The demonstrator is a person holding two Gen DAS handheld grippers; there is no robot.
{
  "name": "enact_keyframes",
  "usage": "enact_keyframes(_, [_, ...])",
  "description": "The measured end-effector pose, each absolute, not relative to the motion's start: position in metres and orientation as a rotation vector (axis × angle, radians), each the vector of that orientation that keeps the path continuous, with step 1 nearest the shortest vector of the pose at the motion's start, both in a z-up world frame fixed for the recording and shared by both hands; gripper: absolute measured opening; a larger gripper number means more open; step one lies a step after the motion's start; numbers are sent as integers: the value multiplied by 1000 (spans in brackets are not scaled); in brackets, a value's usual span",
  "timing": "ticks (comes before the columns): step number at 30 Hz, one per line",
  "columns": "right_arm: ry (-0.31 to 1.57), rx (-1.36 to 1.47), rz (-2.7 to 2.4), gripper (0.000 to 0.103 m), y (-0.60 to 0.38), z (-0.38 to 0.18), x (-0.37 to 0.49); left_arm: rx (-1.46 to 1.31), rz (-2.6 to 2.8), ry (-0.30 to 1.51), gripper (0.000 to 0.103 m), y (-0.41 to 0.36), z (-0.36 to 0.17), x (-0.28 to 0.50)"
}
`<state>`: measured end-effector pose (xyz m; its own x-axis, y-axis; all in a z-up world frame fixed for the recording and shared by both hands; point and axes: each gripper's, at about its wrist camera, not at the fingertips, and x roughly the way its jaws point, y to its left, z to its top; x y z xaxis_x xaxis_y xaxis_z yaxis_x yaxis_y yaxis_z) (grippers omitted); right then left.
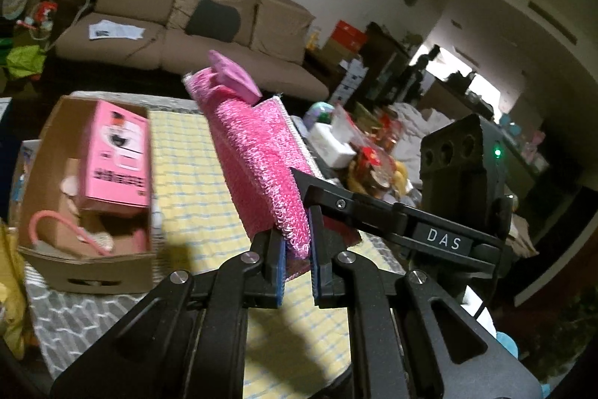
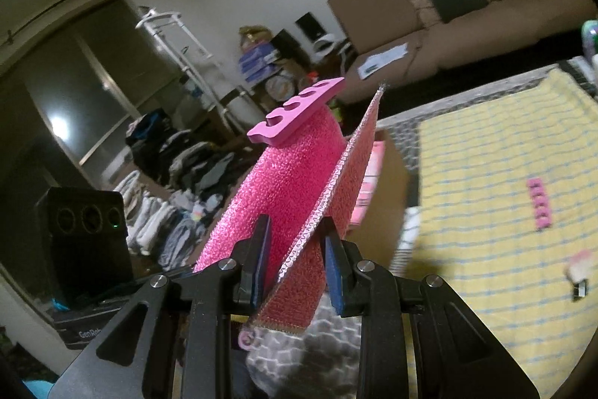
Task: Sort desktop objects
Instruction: 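Lift the pink towel with the toe separator on it off the cloth, then carry the pink towel over the cardboard box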
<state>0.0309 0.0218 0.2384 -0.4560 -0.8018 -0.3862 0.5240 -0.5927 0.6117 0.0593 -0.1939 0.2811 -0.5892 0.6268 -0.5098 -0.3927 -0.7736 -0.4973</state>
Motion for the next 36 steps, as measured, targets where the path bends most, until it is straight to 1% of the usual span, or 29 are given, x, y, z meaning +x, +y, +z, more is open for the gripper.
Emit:
enact_keyframes(11, [-535,918,-1941,28,-88,211,-8,-974,2427,-480,10,-290,261,35])
enact_keyframes(17, [-619,961,-1847,28,-126,177,-36,-1041,2445,-476,10,-324,235,12])
enact_keyframes(26, [-664,1031,-1804,28,-152,131,-69,-1140,2432,-441,11,-333,201,-18])
enact_keyframes(36, [-673,1087,-1831,28,-150,107,-93,-1227,2406,-343,11,-321,180,-46])
